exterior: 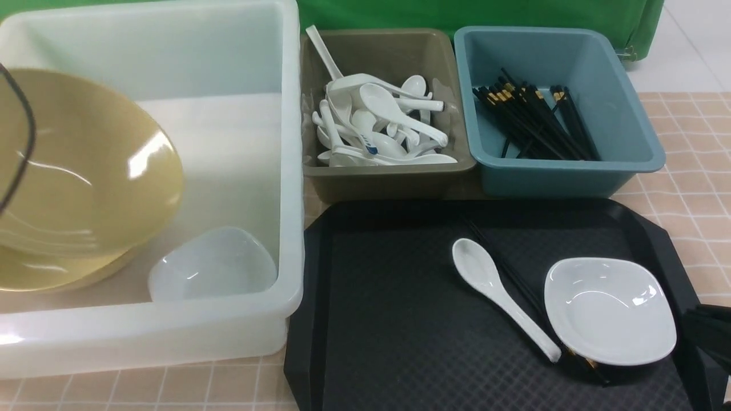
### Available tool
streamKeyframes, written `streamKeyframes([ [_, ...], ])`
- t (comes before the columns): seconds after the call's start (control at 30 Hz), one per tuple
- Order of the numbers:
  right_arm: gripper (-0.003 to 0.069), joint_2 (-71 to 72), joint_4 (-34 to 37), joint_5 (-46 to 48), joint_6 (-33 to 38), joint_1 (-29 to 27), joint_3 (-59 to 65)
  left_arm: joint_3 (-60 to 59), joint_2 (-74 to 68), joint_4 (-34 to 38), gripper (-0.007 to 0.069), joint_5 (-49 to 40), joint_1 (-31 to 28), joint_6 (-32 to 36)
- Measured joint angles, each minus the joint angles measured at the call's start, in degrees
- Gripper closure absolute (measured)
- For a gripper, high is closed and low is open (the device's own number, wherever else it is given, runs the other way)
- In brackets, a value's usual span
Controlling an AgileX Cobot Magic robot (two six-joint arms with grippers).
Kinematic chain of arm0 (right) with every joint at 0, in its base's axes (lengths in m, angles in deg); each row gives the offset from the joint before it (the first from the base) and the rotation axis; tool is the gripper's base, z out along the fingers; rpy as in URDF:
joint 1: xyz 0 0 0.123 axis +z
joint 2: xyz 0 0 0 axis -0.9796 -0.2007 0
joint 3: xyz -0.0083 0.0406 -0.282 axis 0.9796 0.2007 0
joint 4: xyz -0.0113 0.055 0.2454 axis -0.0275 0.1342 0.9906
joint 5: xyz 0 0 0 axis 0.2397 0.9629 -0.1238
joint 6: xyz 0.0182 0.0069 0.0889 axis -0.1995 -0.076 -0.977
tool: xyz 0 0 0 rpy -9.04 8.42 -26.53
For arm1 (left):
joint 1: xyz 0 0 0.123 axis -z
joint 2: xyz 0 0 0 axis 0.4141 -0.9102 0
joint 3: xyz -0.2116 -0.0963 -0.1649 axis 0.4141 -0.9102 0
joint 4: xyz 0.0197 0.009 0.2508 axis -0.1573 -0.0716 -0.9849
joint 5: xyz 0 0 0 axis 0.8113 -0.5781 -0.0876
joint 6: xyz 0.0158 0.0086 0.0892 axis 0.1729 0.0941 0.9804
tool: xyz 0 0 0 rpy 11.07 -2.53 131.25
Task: On brown table put chopsticks spoon bowls plates into blue grey white boxes.
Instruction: 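Place the tan bowl onto the bowl stack in the left bin with the left gripper, then reach down and grasp the white spoon resting in the bowl with the right gripper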
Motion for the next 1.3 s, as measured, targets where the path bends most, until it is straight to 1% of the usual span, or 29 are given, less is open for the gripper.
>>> streamKeyframes([
  [0.07,0.0533,0.0,0.0,0.0,0.0,0.0,0.0,-2.2,0.1,1.6,0.0537,3.5,0.0,1.5],
  [0.1,0.0531,0.0,0.0,0.0,0.0,0.0,0.0,-3.3,0.2,1.8,0.0478,5.7,0.0,2.3],
  [0.13,0.0531,0.0,0.0,0.0,0.0,0.0,0.0,-3.6,0.2,2.0,0.0449,6.1,0.0,2.4],
  [0.17,0.0530,0.0,0.0,0.0,-0.3,0.0,0.0,-3.8,0.2,2.2,0.0385,6.8,0.0,2.5],
  [0.2,0.0529,0.0,0.0,-0.1,-0.6,0.0,0.0,-3.8,0.2,2.3,0.0342,7.0,0.0,2.4],
  [0.27,0.0526,0.0,0.0,-0.1,-1.7,0.0,0.0,-3.8,1.1,2.4,0.0232,7.3,0.0,2.2],
  [0.33,0.0522,0.0,0.0,-0.1,-2.7,0.0,0.0,-3.8,2.8,2.7,0.0162,7.0,0.0,2.1],
  [0.37,0.0521,0.0,0.0,-0.1,-2.9,0.0,0.0,-3.8,2.8,2.7,0.0155,6.9,0.0,2.1],
  [0.4,0.0516,-0.3,0.0,-0.2,-3.8,0.0,0.0,-3.8,5.4,3.7,0.0120,6.8,0.2,2.2],
  [0.47,0.0507,-1.5,0.0,-0.4,-6.0,0.0,0.1,-3.8,9.4,5.9,0.0116,6.7,1.8,3.6],
  [0.53,0.0494,-3.2,0.0,-0.2,-7.1,0.0,0.1,-3.8,13.3,8.2,0.0138,6.9,4.5,6.8],
  [0.67,0.0424,-10.1,0.0,3.4,-7.6,0.0,-1.4,-5.0,23.2,13.4,0.0288,9.2,13.5,16.3],
  [0.77,0.0347,-18.3,0.0,6.6,-7.6,0.1,-6.2,-9.6,32.2,14.9,0.0501,9.8,21.3,22.3],
  [0.83,0.0321,-22.5,-0.1,7.1,-7.5,0.9,-9.6,-13.7,36.3,14.5,0.0581,9.7,24.0,23.7],
  [0.87,0.0309,-25.1,-0.1,7.3,-7.1,1.8,-11.4,-16.1,38.3,14.1,0.0604,9.5,25.0,23.9],
  [0.93,0.0297,-30.3,-0.1,7.2,-5.7,4.4,-14.9,-20.7,41.8,13.3,0.0622,8.7,26.2,24.1],
  [1.0,0.0293,-35.4,-0.2,6.0,-4.3,7.5,-17.6,-25.6,45.4,13.1,0.0623,8.3,26.4,23.9],
  [1.03,0.0293,-35.9,-0.2,5.9,-4.1,7.8,-17.9,-26.7,45.7,13.1,0.0623,8.3,26.4,23.9],
  [1.07,0.0659,-39.6,-0.4,4.7,-3.8,10.1,-20.0,-30.0,47.7,13.1,0.0623,8.3,26.4,23.8],
  [1.1,0.0291,-43.3,-0.4,4.0,-3.3,12.1,-22.2,-33.7,49.3,13.2,0.0623,8.4,26.4,23.7],
  [1.2,0.0290,-48.5,-0.5,3.3,-2.6,14.0,-25.5,-38.5,50.9,13.3,0.0623,8.8,26.4,23.5],
  [1.23,0.0290,-52.5,-0.9,2.6,-2.5,15.1,-28.3,-42.0,51.9,13.4,0.0623,10.2,26.4,23.5],
  [1.3,0.0292,-55.3,-1.2,1.6,-2.4,15.5,-29.5,-43.6,52.6,13.8,0.0623,11.7,26.4,23.5],
])
